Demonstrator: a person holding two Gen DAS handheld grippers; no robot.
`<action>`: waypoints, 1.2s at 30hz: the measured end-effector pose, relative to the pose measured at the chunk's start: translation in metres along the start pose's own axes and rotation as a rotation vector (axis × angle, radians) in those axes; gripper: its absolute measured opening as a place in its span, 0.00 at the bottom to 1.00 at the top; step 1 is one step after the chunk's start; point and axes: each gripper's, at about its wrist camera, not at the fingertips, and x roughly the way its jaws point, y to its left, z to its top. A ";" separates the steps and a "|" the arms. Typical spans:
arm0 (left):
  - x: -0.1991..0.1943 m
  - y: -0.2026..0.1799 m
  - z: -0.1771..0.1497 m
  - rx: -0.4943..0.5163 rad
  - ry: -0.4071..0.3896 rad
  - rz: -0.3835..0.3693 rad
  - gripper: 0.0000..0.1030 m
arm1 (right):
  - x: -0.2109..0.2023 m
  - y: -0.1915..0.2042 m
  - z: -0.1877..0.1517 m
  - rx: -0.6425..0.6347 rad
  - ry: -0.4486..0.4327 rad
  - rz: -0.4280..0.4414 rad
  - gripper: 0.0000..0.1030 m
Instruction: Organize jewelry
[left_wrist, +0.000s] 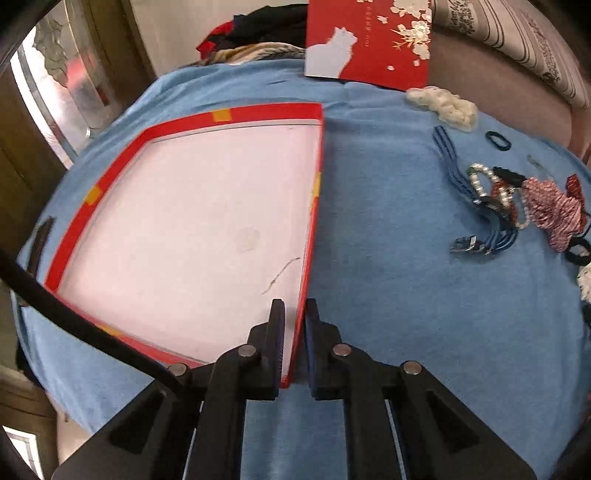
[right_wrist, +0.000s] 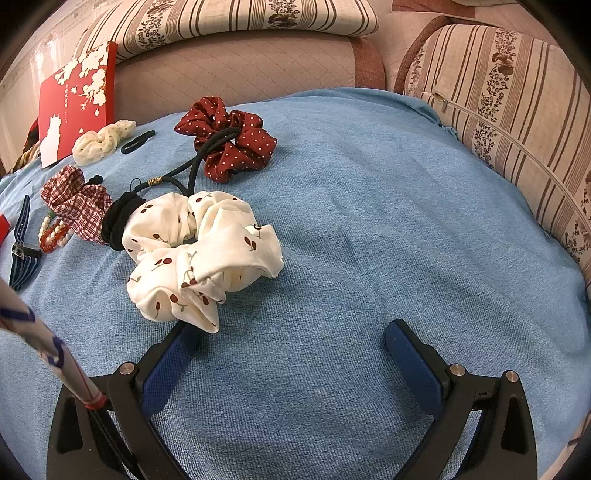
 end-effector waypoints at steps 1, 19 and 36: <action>-0.002 0.002 -0.002 0.003 0.000 0.007 0.10 | 0.000 0.000 0.000 0.000 0.000 0.000 1.00; -0.083 0.009 -0.094 -0.270 -0.091 -0.094 0.73 | -0.025 -0.002 0.030 -0.048 0.157 0.003 0.70; -0.100 -0.018 -0.086 -0.073 -0.310 -0.036 0.73 | 0.004 0.167 0.114 -0.233 0.111 0.174 0.31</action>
